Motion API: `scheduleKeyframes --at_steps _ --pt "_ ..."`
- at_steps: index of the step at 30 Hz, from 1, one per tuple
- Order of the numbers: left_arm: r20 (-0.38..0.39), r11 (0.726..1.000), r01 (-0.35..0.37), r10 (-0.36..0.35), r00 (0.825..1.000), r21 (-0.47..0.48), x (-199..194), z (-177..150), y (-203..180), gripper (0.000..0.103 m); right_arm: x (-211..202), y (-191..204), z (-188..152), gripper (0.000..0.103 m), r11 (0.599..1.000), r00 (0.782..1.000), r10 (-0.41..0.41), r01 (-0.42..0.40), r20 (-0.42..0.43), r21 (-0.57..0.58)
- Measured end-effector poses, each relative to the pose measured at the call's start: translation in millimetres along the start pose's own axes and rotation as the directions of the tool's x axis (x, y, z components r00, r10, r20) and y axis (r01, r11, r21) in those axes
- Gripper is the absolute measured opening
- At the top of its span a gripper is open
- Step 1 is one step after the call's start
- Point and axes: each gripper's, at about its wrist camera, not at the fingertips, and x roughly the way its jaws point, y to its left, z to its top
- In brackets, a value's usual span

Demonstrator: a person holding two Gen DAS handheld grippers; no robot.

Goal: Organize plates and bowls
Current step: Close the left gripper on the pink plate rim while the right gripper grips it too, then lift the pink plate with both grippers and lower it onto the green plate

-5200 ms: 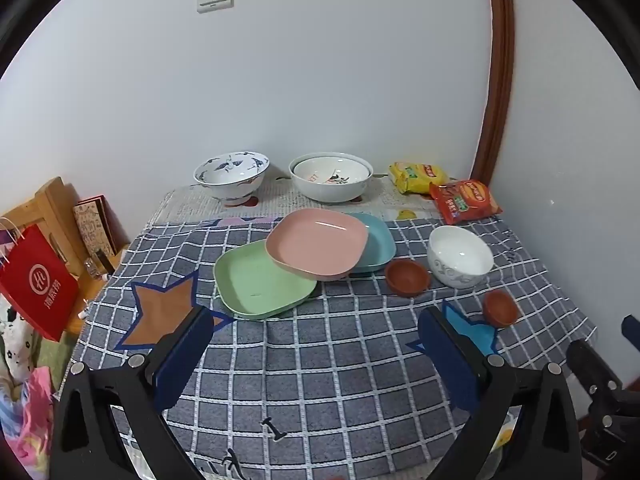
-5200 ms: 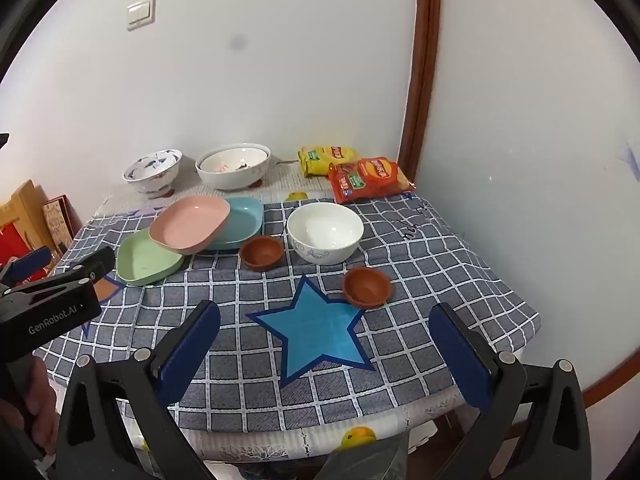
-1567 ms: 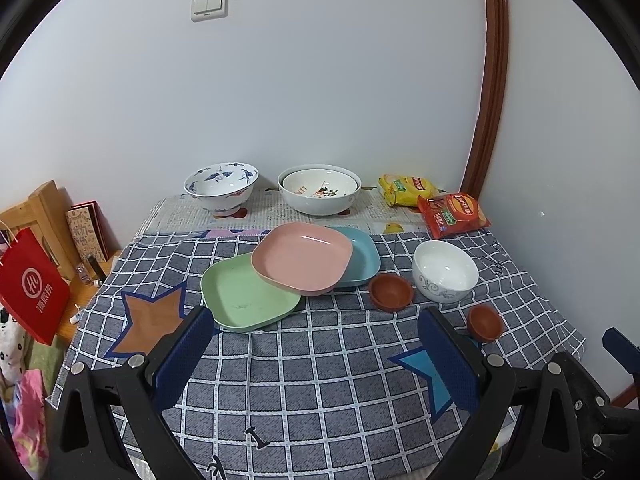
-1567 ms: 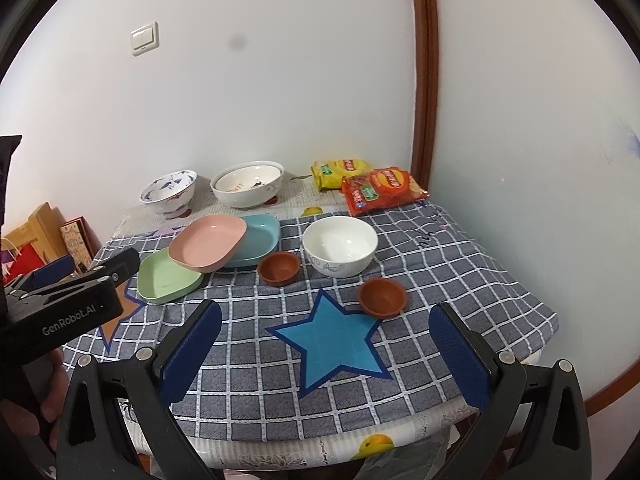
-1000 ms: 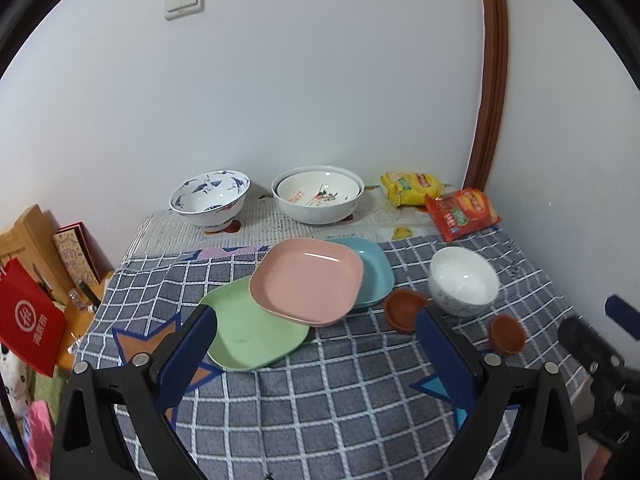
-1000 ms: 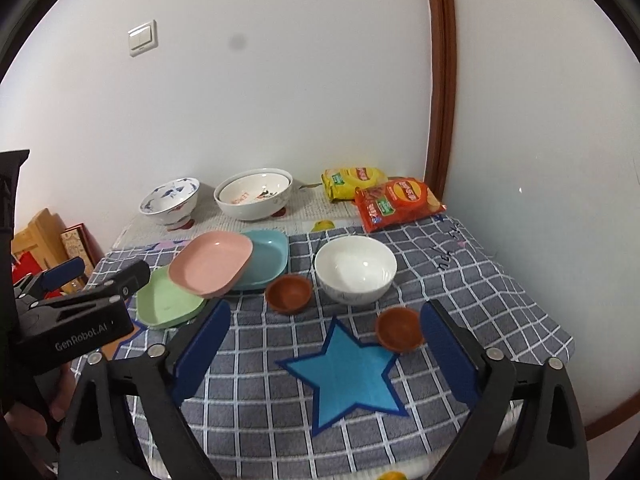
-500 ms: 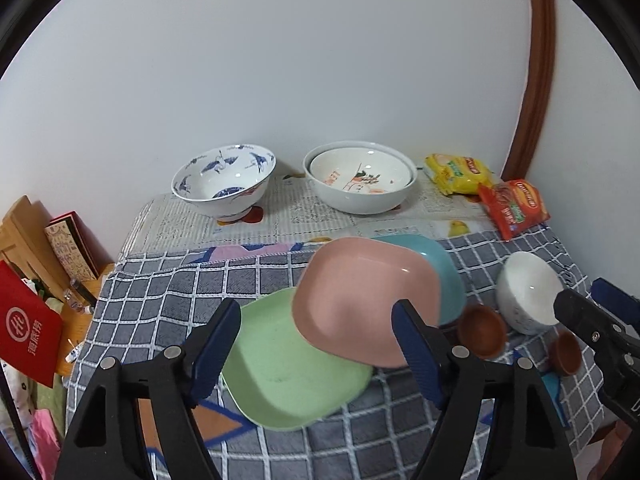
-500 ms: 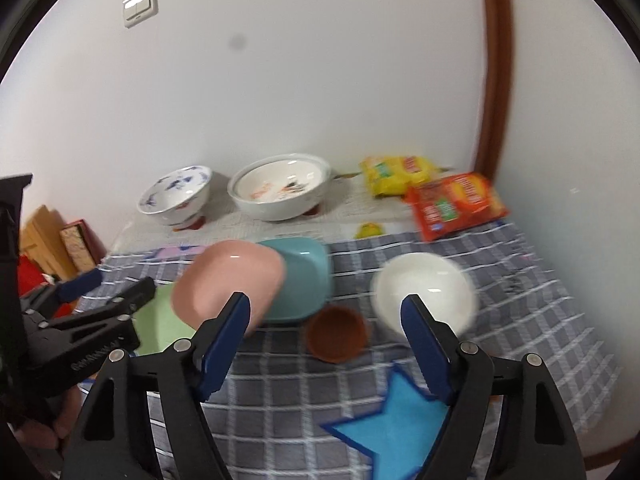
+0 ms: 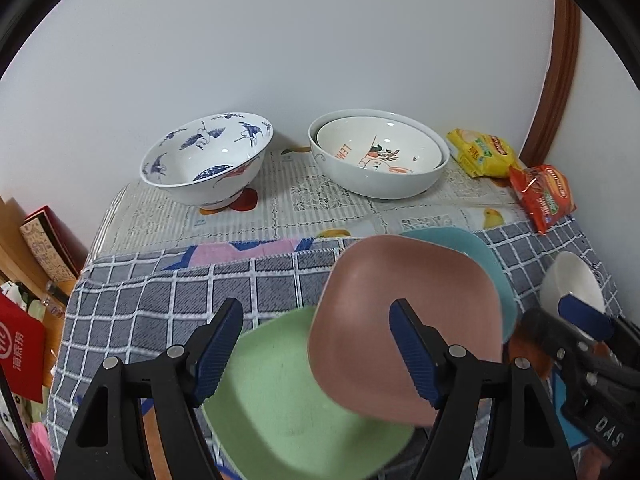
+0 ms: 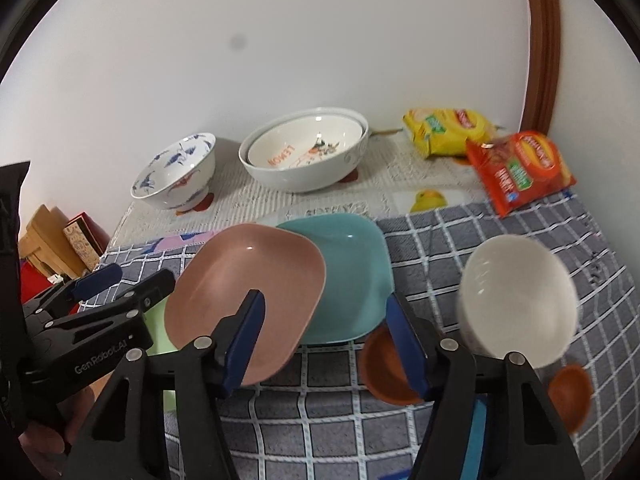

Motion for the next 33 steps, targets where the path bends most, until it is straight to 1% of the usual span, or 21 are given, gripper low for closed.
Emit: scheduleKeyframes --at_steps 3,8,10,11,15,16,17,18,19,20,21,22,24,27,30,33 --pt "-0.002 1.0 -0.009 0.009 1.0 0.006 13 6 -1 0.074 12 1 0 0.06 1.0 1.0 -0.003 0.003 -0.013 0.013" --pt "-0.019 1.0 0.008 -0.007 1.0 0.02 32 12 -2 0.073 30 1 0 0.057 0.999 0.999 0.001 0.0 -0.036 0.042" --pt "-0.025 0.999 0.01 -0.009 1.0 0.035 38 13 -4 0.066 37 0 -2 0.056 0.998 0.999 0.003 -0.001 -0.045 0.055" --pt "-0.029 0.999 0.011 -0.01 1.0 0.04 41 14 -4 0.065 40 -1 -2 0.054 0.998 0.999 0.003 0.0 -0.049 0.059" --pt "-0.049 0.998 0.033 -0.031 0.998 0.047 51 15 -5 0.051 52 -1 -3 0.045 0.998 0.997 0.008 -0.003 -0.072 0.07" --pt "-0.054 0.998 0.04 -0.037 0.998 0.046 53 15 -5 0.049 54 -2 -3 0.044 0.998 0.997 0.007 -0.002 -0.076 0.07" --pt "-0.057 0.998 0.043 -0.041 0.998 0.046 55 15 -6 0.047 57 -2 -3 0.039 0.997 0.997 0.005 0.001 -0.08 0.071" --pt "-0.063 0.998 0.049 -0.046 0.997 0.047 57 15 -6 0.043 60 -2 -3 0.033 0.997 0.996 0.007 -0.001 -0.087 0.073" --pt "-0.069 0.997 0.053 -0.049 0.996 0.047 59 15 -6 0.035 62 -2 -4 0.029 0.997 0.995 0.015 -0.008 -0.096 0.074" --pt "-0.077 0.997 0.061 -0.058 0.995 0.046 60 14 -6 0.031 64 -2 -4 0.022 0.997 0.994 0.019 -0.012 -0.104 0.075" --pt "-0.086 0.996 0.079 -0.075 0.994 0.041 61 14 -6 0.02 66 -2 -4 0.019 0.997 0.994 0.024 -0.016 -0.11 0.074" --pt "-0.092 0.995 0.088 -0.084 0.992 0.037 62 14 -6 0.013 67 -1 -4 0.018 0.997 0.994 0.025 -0.017 -0.11 0.071" --pt "-0.092 0.995 0.095 -0.092 0.991 0.033 61 13 -5 0.012 67 0 -4 0.011 0.998 0.995 0.02 -0.014 -0.097 0.062" --pt "-0.088 0.993 0.112 -0.11 0.99 0.022 54 11 -4 0.01 65 0 -3 0.009 0.998 0.997 0.003 0.001 -0.08 0.055" --pt "-0.067 0.993 0.111 -0.109 0.992 0.03 39 10 -7 0.009 59 -3 -3 0.008 0.997 0.997 0.015 -0.009 -0.078 0.072" --pt "-0.049 0.993 0.115 -0.114 0.992 0.034 24 10 -9 0.009 45 -4 -2 0.007 0.997 0.998 0.013 -0.008 -0.058 0.08"
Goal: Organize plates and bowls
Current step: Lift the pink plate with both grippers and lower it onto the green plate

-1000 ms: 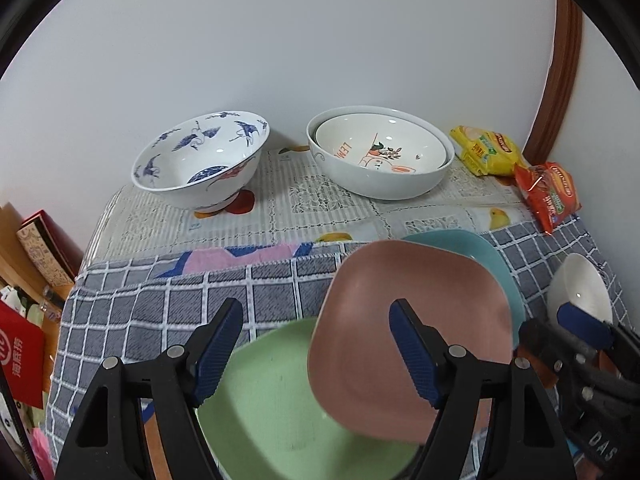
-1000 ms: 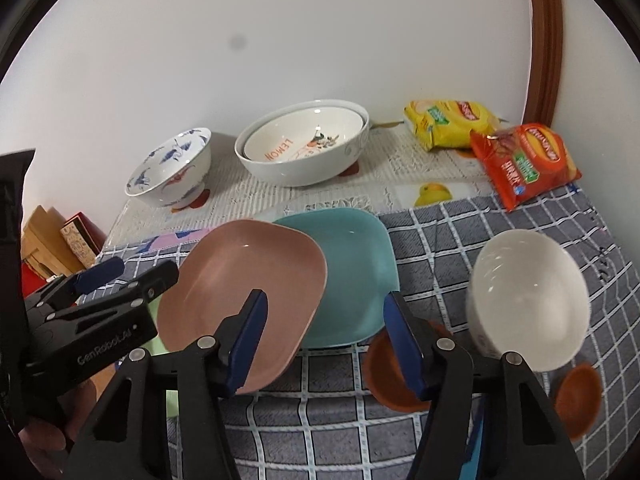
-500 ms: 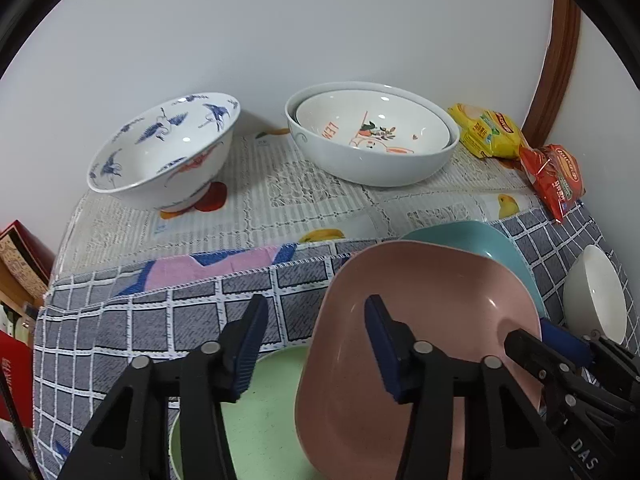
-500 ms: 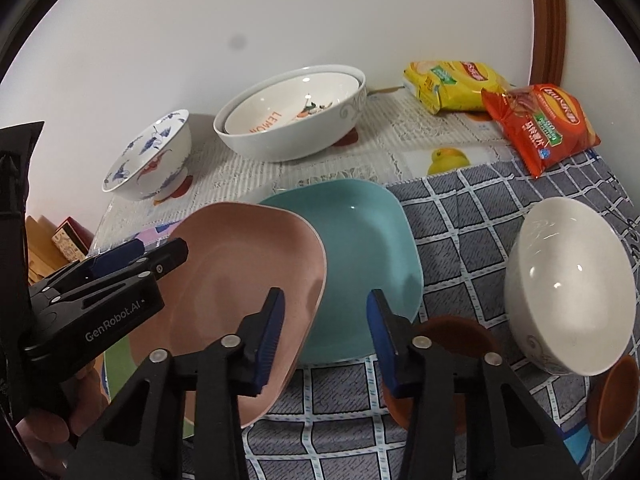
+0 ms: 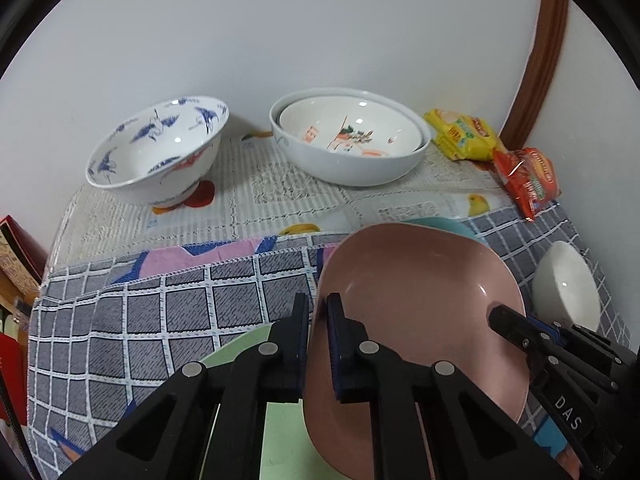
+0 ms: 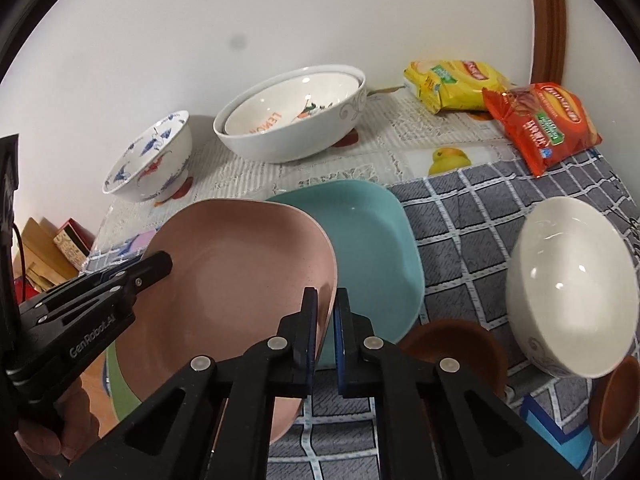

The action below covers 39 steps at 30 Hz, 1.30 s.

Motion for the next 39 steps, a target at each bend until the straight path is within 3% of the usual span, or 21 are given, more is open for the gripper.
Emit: scheduleKeyframes --at_steps 9,21,30,39 --pt "0.074 1.0 0.005 -0.005 0.997 0.005 -49 -9 -7 0.009 -50 -1 -2 0.006 0.998 0.997 0.04 -0.042 0.061 0.038" --pt "0.096 1.0 -0.014 0.015 0.995 -0.01 -86 -29 2 0.009 -91 14 -14 0.006 0.997 0.992 0.068 -0.072 0.106 0.027" --pt "0.094 0.998 -0.037 0.041 0.995 -0.046 -99 -43 25 0.009 -96 38 -24 0.006 0.996 0.99 0.094 -0.094 0.101 -0.004" --pt "0.052 0.993 -0.081 0.086 0.995 -0.087 -92 -63 56 0.009 -72 65 -35 0.006 0.991 0.991 0.126 -0.124 0.046 -0.04"
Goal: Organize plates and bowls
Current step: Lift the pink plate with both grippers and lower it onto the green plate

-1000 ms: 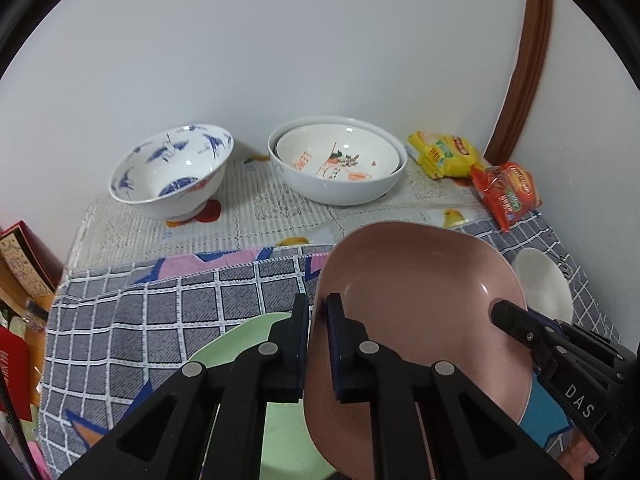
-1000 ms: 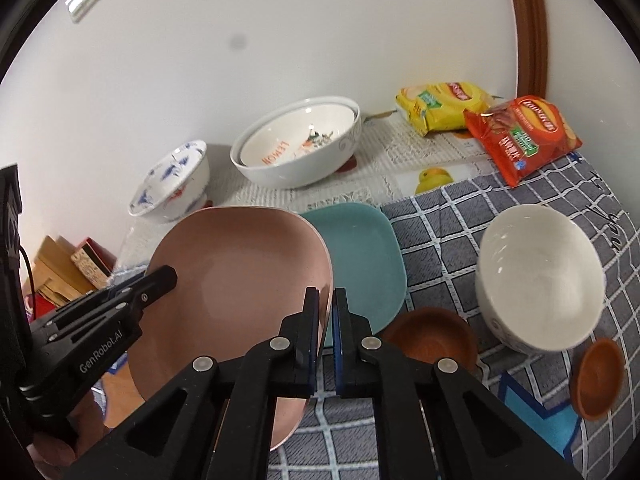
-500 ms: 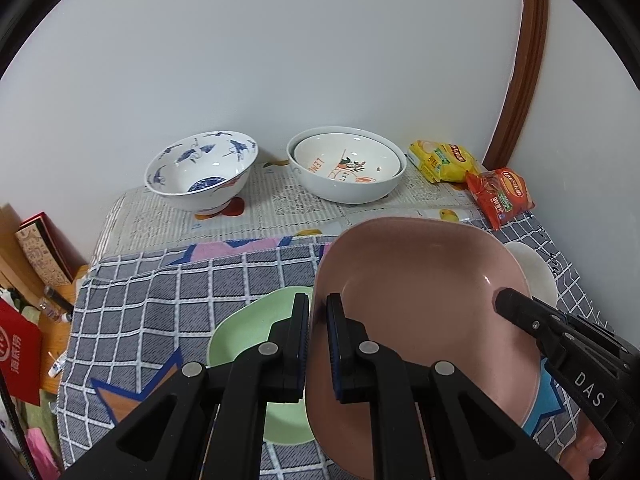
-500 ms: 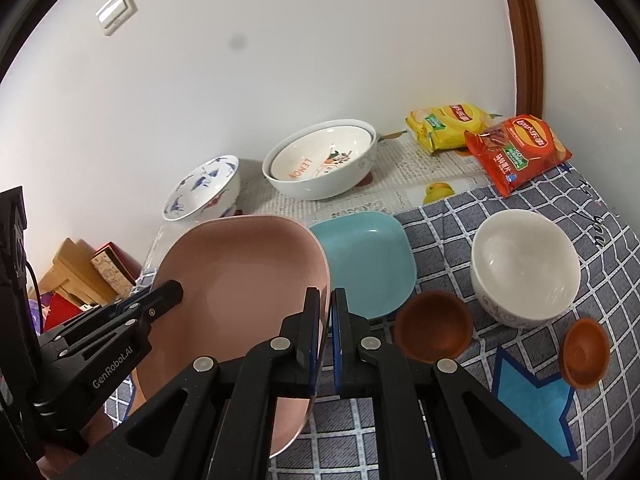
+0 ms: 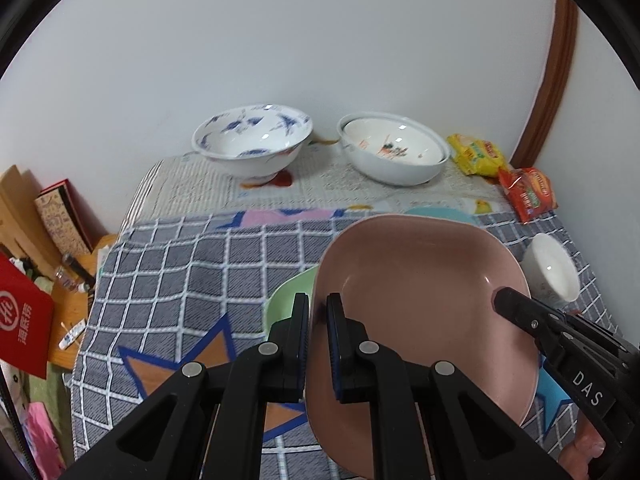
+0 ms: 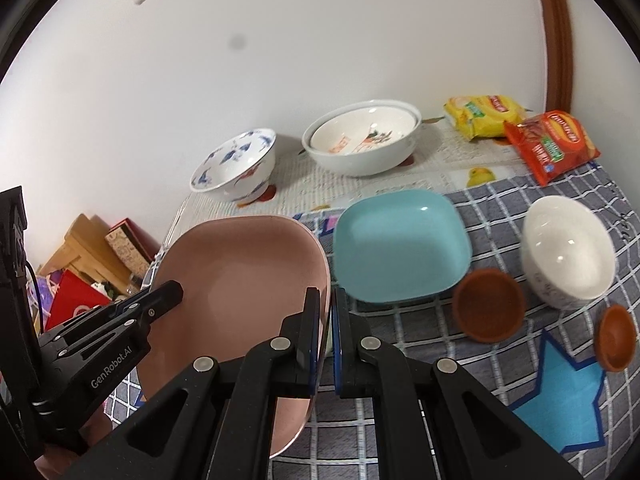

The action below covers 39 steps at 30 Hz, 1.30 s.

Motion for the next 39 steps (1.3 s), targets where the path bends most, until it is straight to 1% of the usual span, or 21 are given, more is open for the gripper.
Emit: scheduleKeyframes --at_steps 10,15,19,23,27,34,38,39 --pt "-0.103 0.997 -0.051 0.046 0.994 -0.049 40 -21 30 0.009 52 16 -15 0.006 0.999 0.995 0.017 -0.02 -0.103 -0.03" --pt "-0.127 0.997 -0.056 0.048 0.991 -0.056 54 -24 35 0.009 72 19 -16 0.006 0.999 0.991 0.008 -0.014 -0.137 -0.046" --pt "-0.134 0.997 -0.054 0.046 0.99 -0.057 62 -21 35 0.009 80 18 -10 0.006 0.998 0.99 0.002 -0.01 -0.142 -0.055" --pt "-0.135 0.997 -0.05 0.041 0.99 -0.063 68 -17 33 0.009 85 20 -2 0.006 0.996 0.991 -0.017 0.005 -0.132 -0.088" --pt "-0.136 0.997 -0.041 0.032 0.99 -0.069 72 -15 32 0.009 97 20 6 0.006 0.992 0.99 -0.036 0.018 -0.14 -0.125" --pt "-0.152 0.997 -0.023 0.012 0.988 -0.071 78 -16 30 0.009 110 17 16 0.006 0.987 0.988 -0.041 0.017 -0.152 -0.16" --pt "-0.158 0.998 -0.02 0.009 0.987 -0.067 80 -17 29 0.009 112 20 19 0.011 0.983 0.988 -0.037 0.008 -0.15 -0.186" --pt "-0.157 0.998 -0.016 0.005 0.988 -0.067 79 -17 29 0.01 112 21 20 0.015 0.982 0.988 -0.028 -0.001 -0.15 -0.19"
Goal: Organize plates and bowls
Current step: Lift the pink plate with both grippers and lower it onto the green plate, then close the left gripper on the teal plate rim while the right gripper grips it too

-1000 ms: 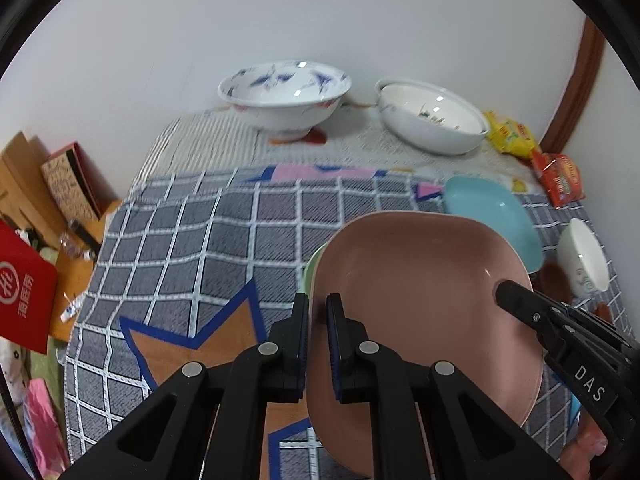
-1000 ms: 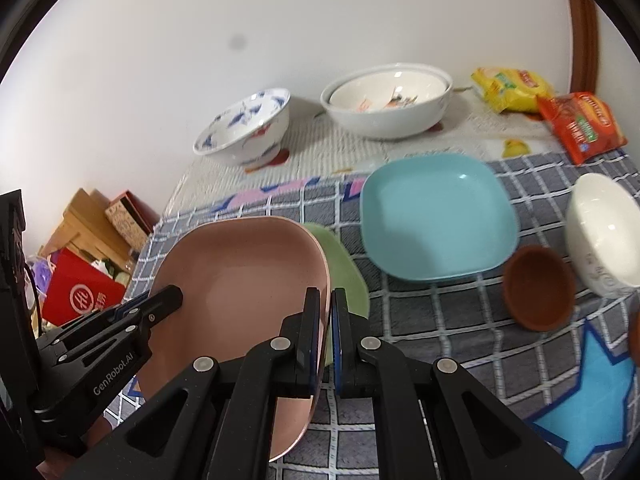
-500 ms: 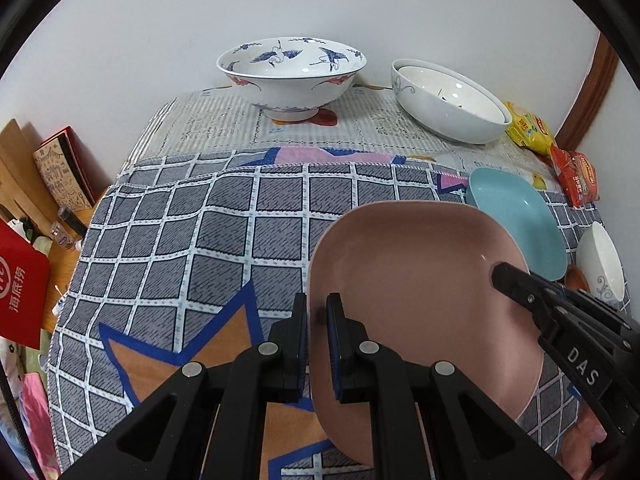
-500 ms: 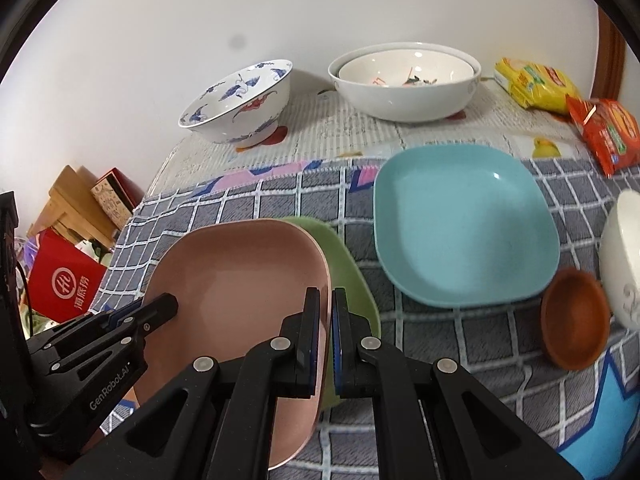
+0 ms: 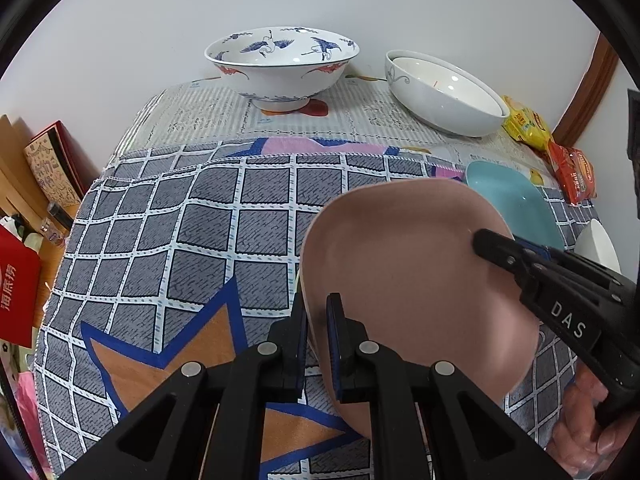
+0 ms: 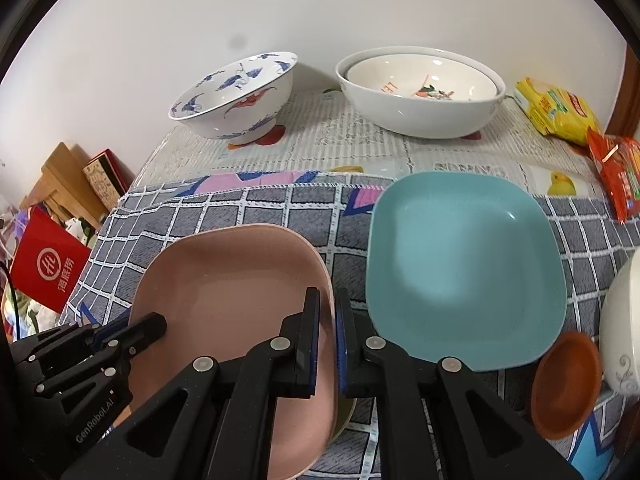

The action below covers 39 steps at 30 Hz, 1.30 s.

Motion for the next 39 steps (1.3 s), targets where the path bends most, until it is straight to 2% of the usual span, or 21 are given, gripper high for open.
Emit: scheduleKeyframes --at_steps 2,3,5,12,16,19,21,25,29,33,37,39 --pt "-0.002 1.0 0.01 -0.01 1.0 0.003 -2 -1 0 0.013 0 0 1 0.022 1.0 1.0 0.026 -0.026 0.016 0.005" --pt "0.0 1.0 0.011 -0.011 1.0 0.004 -4 -2 0 0.016 0 -1 1 0.034 0.999 0.999 0.036 -0.036 0.017 0.01" --pt "0.006 1.0 0.007 -0.007 1.0 0.011 -8 -5 -1 0.02 -1 0 1 0.04 0.998 0.998 0.056 -0.056 0.019 0.01" --pt "0.016 0.999 -0.011 0.01 1.0 0.033 -26 -11 -6 0.02 -26 -1 0 0.041 0.999 0.997 0.037 -0.038 0.061 0.007" --pt "0.041 0.999 -0.022 0.02 0.999 0.044 -40 -11 -12 0.029 -53 -13 -3 0.043 1.0 0.995 -0.003 0.003 0.098 0.01" --pt "0.066 0.999 -0.023 0.02 0.998 0.049 -52 -6 -19 0.035 -72 -26 -3 0.049 0.999 0.992 -0.045 0.045 0.12 0.009" --pt "0.085 0.998 -0.021 0.016 0.996 0.052 -59 -2 -25 0.04 -87 -35 -3 0.05 0.996 0.987 -0.086 0.086 0.139 0.008" --pt "0.118 0.997 -0.013 0.005 0.993 0.071 -69 10 -43 0.043 -115 -56 -4 0.054 0.989 0.972 -0.146 0.143 0.185 0.026" --pt "0.129 0.996 -0.012 0.0 0.992 0.093 -69 21 -65 0.044 -128 -72 0 0.056 0.981 0.961 -0.195 0.195 0.198 0.017" --pt "0.137 0.991 -0.044 0.026 0.99 0.128 -62 33 -86 0.05 -129 -87 8 0.056 0.963 0.936 -0.267 0.266 0.231 0.036" --pt "0.131 0.989 -0.053 0.034 0.991 0.14 -44 49 -101 0.051 -110 -106 16 0.056 0.981 0.966 -0.188 0.176 0.177 0.078" --pt "0.12 0.987 -0.056 0.038 0.992 0.15 -33 57 -108 0.051 -95 -112 20 0.056 0.982 0.972 -0.179 0.168 0.155 0.086"
